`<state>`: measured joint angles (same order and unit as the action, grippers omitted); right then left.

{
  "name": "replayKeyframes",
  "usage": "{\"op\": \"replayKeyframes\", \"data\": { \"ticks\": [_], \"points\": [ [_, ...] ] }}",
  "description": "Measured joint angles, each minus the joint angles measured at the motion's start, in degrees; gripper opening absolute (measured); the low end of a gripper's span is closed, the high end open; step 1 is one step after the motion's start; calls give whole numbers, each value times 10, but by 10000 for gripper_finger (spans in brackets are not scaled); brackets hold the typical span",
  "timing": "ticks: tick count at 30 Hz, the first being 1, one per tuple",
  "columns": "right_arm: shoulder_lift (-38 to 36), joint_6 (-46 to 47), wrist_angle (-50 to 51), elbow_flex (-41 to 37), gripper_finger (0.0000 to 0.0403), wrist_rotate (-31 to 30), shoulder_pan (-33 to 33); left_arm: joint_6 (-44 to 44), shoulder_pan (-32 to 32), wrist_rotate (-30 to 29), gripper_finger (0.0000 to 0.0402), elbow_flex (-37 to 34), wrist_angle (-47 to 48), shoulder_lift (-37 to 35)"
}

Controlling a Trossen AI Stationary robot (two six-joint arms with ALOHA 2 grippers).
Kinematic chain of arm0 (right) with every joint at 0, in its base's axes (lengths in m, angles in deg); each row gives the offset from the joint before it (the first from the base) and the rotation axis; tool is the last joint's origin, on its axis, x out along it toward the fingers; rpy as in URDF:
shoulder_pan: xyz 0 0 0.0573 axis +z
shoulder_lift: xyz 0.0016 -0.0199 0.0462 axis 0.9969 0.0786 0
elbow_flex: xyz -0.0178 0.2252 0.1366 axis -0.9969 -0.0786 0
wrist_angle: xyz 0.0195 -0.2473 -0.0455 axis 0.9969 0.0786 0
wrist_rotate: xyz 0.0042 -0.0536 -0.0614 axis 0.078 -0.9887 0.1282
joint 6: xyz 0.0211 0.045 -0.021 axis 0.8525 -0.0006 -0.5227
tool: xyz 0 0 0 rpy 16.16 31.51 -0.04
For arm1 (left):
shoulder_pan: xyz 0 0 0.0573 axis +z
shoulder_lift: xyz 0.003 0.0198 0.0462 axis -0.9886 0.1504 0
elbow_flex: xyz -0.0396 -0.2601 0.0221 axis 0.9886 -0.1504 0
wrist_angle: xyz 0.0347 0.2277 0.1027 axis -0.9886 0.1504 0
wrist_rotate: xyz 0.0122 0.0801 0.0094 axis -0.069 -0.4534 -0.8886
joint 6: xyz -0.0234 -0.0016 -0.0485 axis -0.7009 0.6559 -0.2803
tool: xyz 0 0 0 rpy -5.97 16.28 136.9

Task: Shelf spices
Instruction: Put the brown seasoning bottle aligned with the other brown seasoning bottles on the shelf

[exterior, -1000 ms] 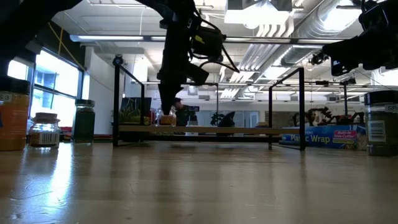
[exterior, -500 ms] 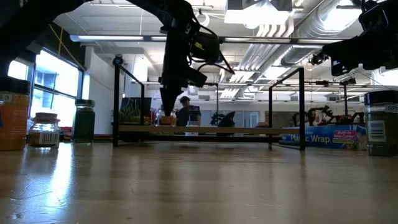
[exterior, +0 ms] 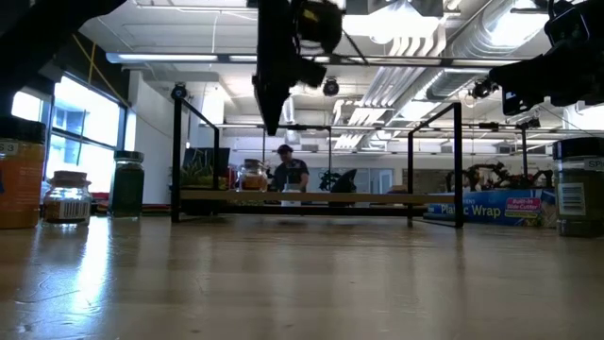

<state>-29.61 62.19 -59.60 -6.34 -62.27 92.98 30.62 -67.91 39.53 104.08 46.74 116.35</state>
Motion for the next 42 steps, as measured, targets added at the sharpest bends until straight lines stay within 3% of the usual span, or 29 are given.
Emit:
{"op": "replayKeyframes", "data": {
  "ticks": [4, 7, 10, 19, 25, 32, 36, 42],
  "points": [
    [0, 0, 0, 0, 0, 0, 0, -7, -58, 53, 1, 69, 58, -7],
    [0, 0, 0, 0, 0, 0, 0, -27, -117, 102, 0, 71, 47, -46],
    [0, 0, 0, 0, 0, 0, 0, -70, -177, 103, 0, 70, 59, -80],
    [0, 0, 0, 0, 0, 0, 0, -391, -326, 116, 6, 18, 57, -162],
    [0, 0, 0, 0, 0, 0, 0, -563, -357, 143, 61, -70, 56, -215],
    [0, 0, 0, 0, 0, 0, 0, -556, -310, 138, 171, -253, 57, -291],
    [0, 0, 0, 0, 0, 0, 0, -482, -267, 141, 231, -356, 36, -319],
    [0, 0, 0, 0, 0, 0, 0, -398, -220, 153, 275, -460, -30, -315]
  ]
}}
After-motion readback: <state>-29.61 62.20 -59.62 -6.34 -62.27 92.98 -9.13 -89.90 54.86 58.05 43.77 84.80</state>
